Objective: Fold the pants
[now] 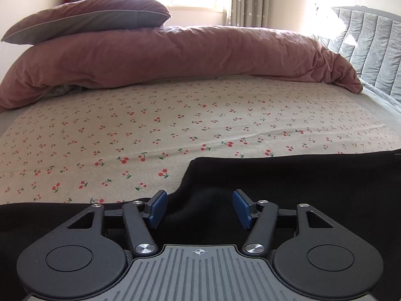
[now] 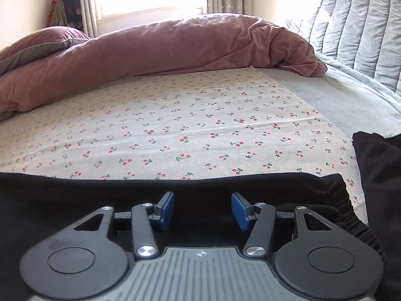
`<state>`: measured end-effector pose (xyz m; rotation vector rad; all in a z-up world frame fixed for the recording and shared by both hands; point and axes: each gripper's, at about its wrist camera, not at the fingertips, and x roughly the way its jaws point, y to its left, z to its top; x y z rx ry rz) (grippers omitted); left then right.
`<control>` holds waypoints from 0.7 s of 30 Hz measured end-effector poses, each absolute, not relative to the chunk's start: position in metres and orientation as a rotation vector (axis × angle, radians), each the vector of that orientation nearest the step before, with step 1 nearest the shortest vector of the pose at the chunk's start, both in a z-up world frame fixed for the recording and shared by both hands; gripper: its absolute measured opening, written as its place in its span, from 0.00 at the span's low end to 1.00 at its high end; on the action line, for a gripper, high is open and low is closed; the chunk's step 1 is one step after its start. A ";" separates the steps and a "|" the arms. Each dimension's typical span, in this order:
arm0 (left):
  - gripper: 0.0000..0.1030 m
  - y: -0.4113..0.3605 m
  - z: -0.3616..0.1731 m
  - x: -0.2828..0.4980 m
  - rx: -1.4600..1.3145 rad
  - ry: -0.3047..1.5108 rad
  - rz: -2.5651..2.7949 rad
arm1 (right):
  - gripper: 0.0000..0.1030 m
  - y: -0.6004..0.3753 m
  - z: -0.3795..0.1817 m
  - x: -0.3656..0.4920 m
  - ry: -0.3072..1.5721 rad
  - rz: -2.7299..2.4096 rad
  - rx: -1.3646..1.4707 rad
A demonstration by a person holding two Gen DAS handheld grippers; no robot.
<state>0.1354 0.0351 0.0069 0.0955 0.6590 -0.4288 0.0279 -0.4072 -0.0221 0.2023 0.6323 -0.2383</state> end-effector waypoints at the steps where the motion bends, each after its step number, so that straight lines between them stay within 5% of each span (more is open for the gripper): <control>1: 0.67 0.034 0.010 0.131 0.068 0.671 -0.450 | 0.55 -0.399 -0.020 0.024 0.632 -0.196 0.201; 9: 0.76 0.002 -0.022 0.097 -0.006 0.723 -0.642 | 0.58 -0.339 -0.046 0.016 0.710 -0.021 -0.063; 19: 0.85 -0.007 -0.024 0.071 0.140 0.636 -0.634 | 0.57 -0.402 -0.030 -0.004 0.705 -0.328 0.068; 21: 0.86 -0.003 -0.021 0.071 0.112 0.646 -0.628 | 0.63 -0.411 -0.017 -0.014 0.641 -0.336 0.107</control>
